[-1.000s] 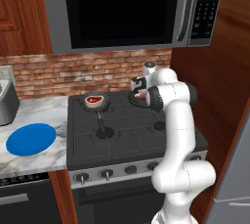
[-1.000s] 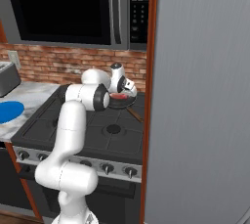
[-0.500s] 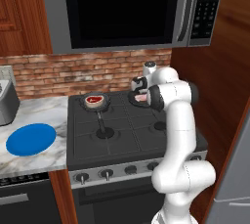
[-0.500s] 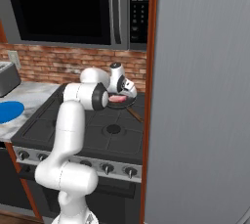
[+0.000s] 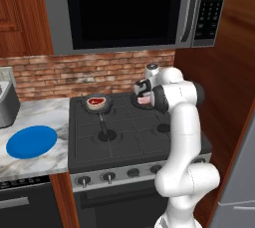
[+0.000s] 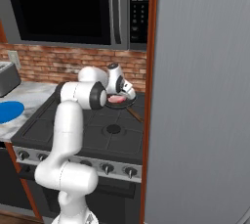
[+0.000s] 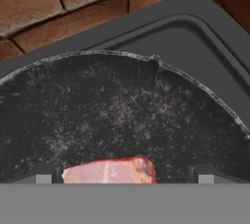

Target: Place one of the steaks on the plate and the other in the bowl. Then place the bowl in the fridge.

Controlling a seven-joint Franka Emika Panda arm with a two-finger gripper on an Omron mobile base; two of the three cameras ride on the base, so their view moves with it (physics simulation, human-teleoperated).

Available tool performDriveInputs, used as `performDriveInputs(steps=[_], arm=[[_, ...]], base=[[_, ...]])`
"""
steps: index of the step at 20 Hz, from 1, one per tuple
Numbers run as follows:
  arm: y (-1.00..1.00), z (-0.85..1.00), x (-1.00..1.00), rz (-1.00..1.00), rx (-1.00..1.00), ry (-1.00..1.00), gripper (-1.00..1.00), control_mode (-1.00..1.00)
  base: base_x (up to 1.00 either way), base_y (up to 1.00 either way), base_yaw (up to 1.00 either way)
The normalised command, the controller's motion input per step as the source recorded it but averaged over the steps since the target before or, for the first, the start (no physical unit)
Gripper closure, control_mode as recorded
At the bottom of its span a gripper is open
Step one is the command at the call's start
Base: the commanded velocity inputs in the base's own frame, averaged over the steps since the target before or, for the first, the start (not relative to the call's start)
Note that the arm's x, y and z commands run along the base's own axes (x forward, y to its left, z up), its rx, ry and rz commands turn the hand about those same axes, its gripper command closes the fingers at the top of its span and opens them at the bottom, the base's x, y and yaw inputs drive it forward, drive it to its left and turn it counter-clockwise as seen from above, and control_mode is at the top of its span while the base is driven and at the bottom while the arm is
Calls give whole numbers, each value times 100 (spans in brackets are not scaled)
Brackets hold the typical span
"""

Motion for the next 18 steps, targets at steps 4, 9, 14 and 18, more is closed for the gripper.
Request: performDriveInputs(steps=[4,9,14,18], arm=[[14,0,0,-5,0,-5,-100,-100],[9,0,0,-3,0,-5,-100,-100],[-4,-8,-1,0,0,0,-100,-100],[-1,-16,-4,0,1,0,-100,-100]], base=[[0,0,0],[0,0,0],[0,0,0],[0,0,0]])
